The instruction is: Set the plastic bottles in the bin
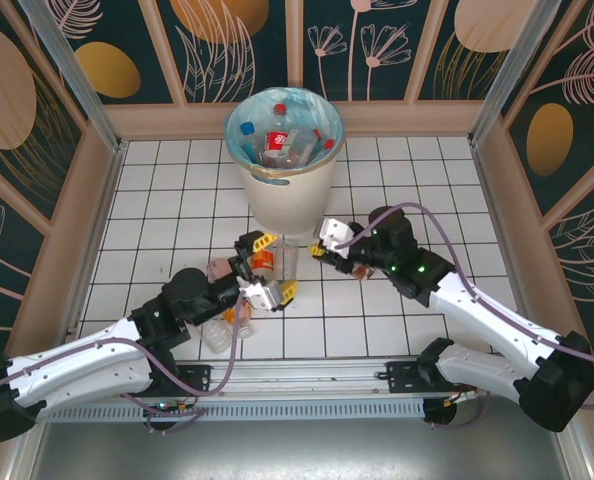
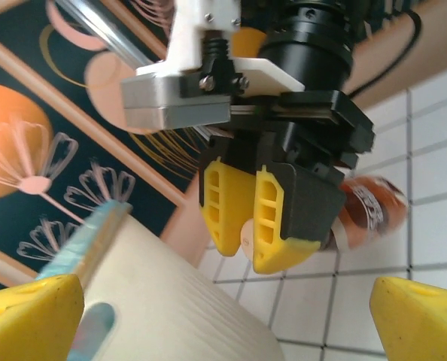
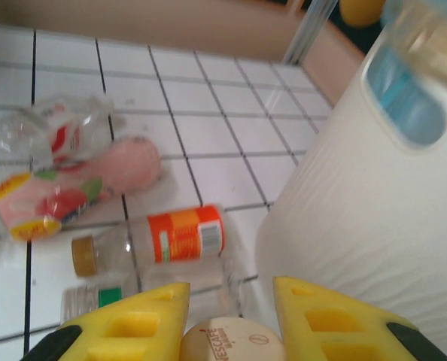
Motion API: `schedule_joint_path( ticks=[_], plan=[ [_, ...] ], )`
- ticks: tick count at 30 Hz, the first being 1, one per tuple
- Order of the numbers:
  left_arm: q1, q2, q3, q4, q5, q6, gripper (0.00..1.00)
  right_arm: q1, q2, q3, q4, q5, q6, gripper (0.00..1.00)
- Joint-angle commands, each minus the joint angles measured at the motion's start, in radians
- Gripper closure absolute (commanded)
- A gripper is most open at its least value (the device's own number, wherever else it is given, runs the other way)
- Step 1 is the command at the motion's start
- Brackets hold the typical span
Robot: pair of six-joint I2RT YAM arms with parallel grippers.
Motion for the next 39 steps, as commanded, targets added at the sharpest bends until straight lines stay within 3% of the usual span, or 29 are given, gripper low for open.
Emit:
schedule_joint_path(
  ticks=[1, 6, 8, 10, 18, 22, 33, 39],
  plan=[
    [-0.002, 0.011, 0.052, 0.198, -0.092, -0.047, 0.03, -0.011, -0.018, 0.136, 0.112, -0.083, 0.046, 0.81],
    [0.004, 0.096, 0.212, 0.28, -0.369, -0.044, 0.02, -0.011, 0.047, 0.301, 0.243, -0.093, 0.098, 0.84],
    [0.03, 0.133, 0.3, 0.271, -0.466, -0.097, 0.01, -0.011, 0.076, 0.342, 0.342, -0.079, 0.126, 0.83],
    [0.108, 0.16, 0.394, 0.213, -0.498, -0.242, 0.02, -0.012, 0.122, 0.384, 0.447, -0.059, 0.152, 0.83],
    [0.41, 0.251, 0.55, 0.076, -0.307, -0.654, 0.02, -0.057, 0.403, 0.548, 0.782, -0.062, 0.286, 0.88],
    [0.518, 0.264, 0.51, 0.08, -0.213, -0.744, 0.03, -0.105, 0.558, 0.616, 0.951, -0.034, 0.436, 0.9],
    [0.543, 0.2, 0.265, 0.218, -0.221, -0.739, 0.03, -0.136, 0.767, 0.65, 1.075, -0.028, 0.667, 0.9],
    [0.543, 0.206, 0.237, 0.247, -0.194, -0.755, 0.04, -0.135, 0.807, 0.585, 1.133, -0.058, 0.735, 0.86]
  ],
)
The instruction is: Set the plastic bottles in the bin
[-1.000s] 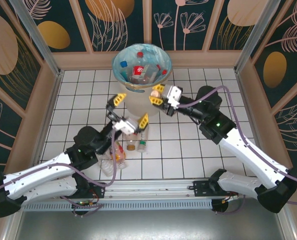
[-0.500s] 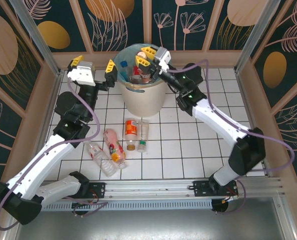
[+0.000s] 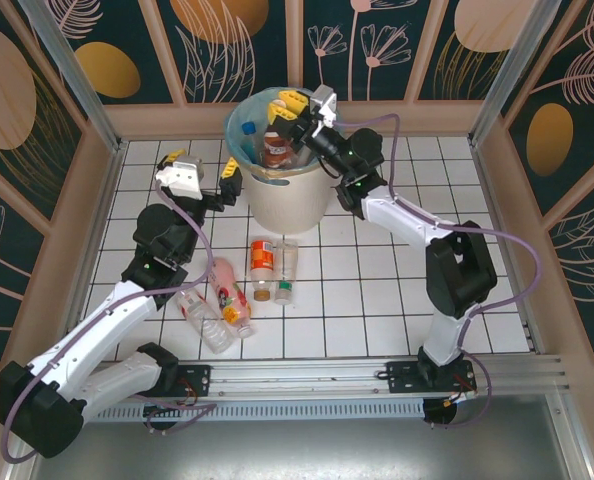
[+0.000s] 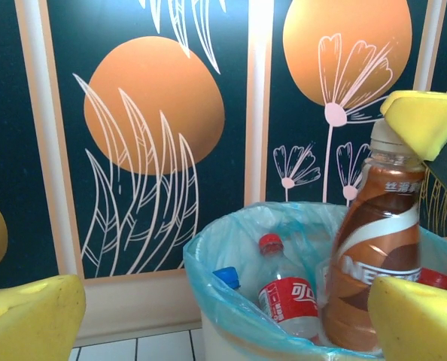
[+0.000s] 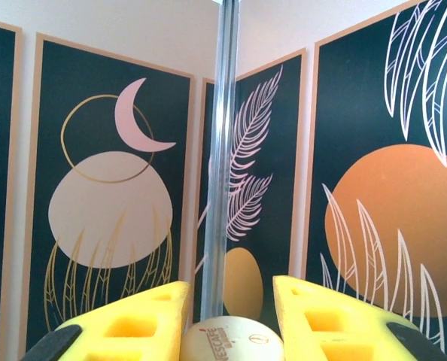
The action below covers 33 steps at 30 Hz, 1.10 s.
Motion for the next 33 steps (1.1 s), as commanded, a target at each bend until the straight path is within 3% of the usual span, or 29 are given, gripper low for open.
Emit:
schedule_joint_path(
  ticks=[1, 8, 16, 20, 27, 33],
  plan=[
    [0.005, -0.016, -0.007, 0.077, 0.026, -0.024, 0.04, 0.004, 0.025, -0.038, 0.058, -0.015, 0.058, 0.85],
    [0.006, -0.03, -0.015, 0.086, 0.017, -0.012, 0.04, 0.003, 0.018, -0.038, -0.131, -0.031, -0.028, 0.79],
    [0.006, -0.024, -0.019, 0.087, 0.008, 0.001, 0.04, 0.041, 0.005, 0.055, -0.359, -0.06, -0.189, 0.53],
    [0.006, -0.023, -0.021, 0.09, -0.001, 0.006, 0.04, 0.064, 0.002, 0.125, -0.423, -0.063, -0.213, 0.48],
    [0.005, -0.039, -0.037, 0.114, -0.043, 0.016, 0.04, 0.08, 0.035, 0.325, -0.616, -0.024, -0.169, 0.56],
    [0.006, -0.053, -0.051, 0.137, -0.078, 0.035, 0.04, 0.088, 0.15, 0.648, -1.011, -0.023, -0.113, 0.7]
  ],
)
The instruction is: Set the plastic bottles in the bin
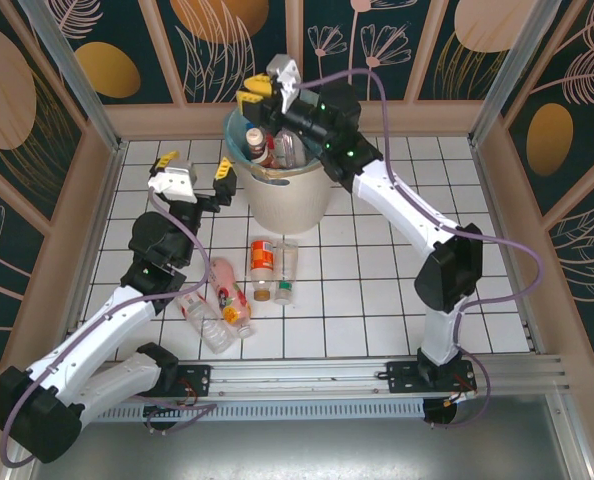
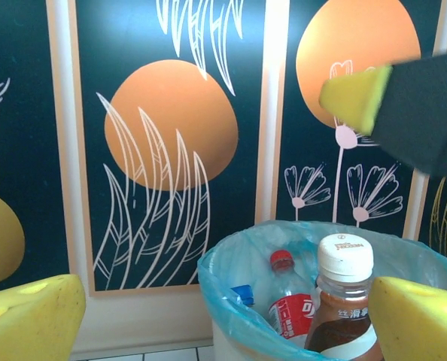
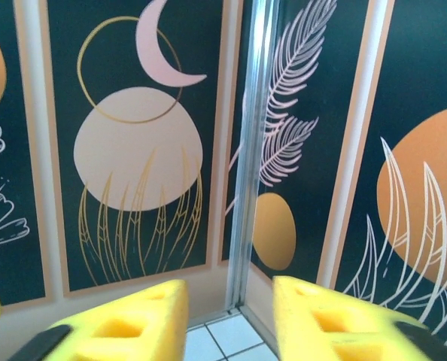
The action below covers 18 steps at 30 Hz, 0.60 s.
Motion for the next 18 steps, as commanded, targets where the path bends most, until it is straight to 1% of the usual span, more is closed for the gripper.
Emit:
schedule_joint_path(
  ticks=[1, 2, 4, 7, 12, 15, 18],
  plan=[
    [0.005, -0.024, -0.011, 0.067, -0.043, 0.024, 0.04, 0.012, 0.075, 0.158, -0.305, 0.015, 0.038, 0.72],
    [0.006, -0.029, -0.015, 0.073, -0.052, 0.027, 0.04, 0.019, 0.09, 0.191, -0.363, 0.02, 0.034, 0.74],
    [0.005, -0.04, -0.024, 0.087, -0.071, 0.03, 0.04, 0.03, 0.092, 0.187, -0.401, 0.03, 0.023, 0.76],
    [0.006, -0.054, -0.04, 0.115, -0.091, 0.044, 0.04, 0.048, 0.077, 0.125, -0.409, 0.063, 0.004, 0.76],
    [0.005, -0.055, -0.042, 0.118, -0.097, 0.055, 0.04, 0.046, 0.069, 0.037, -0.472, 0.175, -0.007, 0.79],
    [0.006, -0.053, -0.042, 0.119, -0.093, 0.052, 0.04, 0.041, 0.065, -0.017, -0.479, 0.207, -0.018, 0.79],
    [0.005, -0.047, -0.041, 0.114, -0.084, 0.049, 0.04, 0.027, 0.062, -0.064, -0.474, 0.202, 0.0, 0.79]
  ],
)
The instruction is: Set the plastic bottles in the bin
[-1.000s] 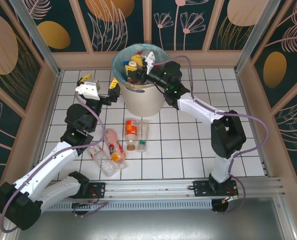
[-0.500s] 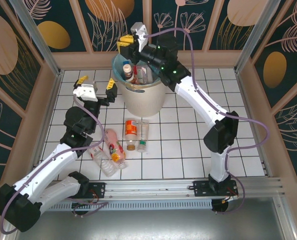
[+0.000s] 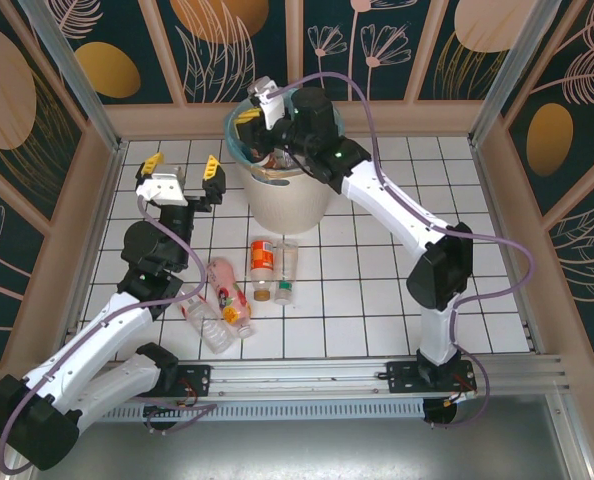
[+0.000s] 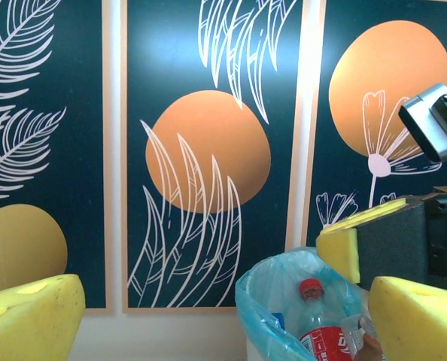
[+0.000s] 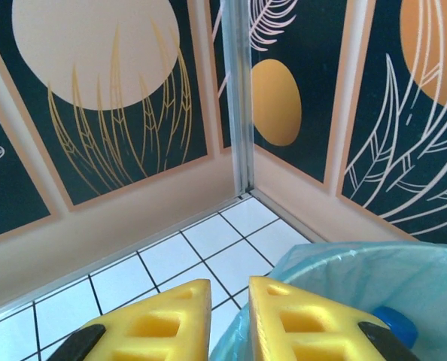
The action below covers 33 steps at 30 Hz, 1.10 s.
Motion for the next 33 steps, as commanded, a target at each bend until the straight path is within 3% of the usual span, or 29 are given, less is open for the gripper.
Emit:
schedule_joint_path(
  ticks=[1, 11, 21, 33],
  plan=[
    [0.006, 0.0, -0.008, 0.044, -0.005, 0.007, 0.03, -0.027, 0.033, -0.093, -0.126, 0.062, 0.007, 0.8],
    [0.006, 0.015, -0.011, 0.044, -0.004, 0.008, 0.03, -0.082, -0.017, -0.238, -0.115, 0.182, 0.052, 0.8],
    [0.006, 0.026, -0.013, 0.044, -0.009, 0.015, 0.03, -0.115, -0.034, -0.278, -0.132, 0.232, 0.053, 0.76],
    [0.005, 0.024, -0.014, 0.047, -0.011, 0.023, 0.03, -0.101, 0.003, -0.053, -0.175, 0.225, -0.025, 0.65]
  ],
)
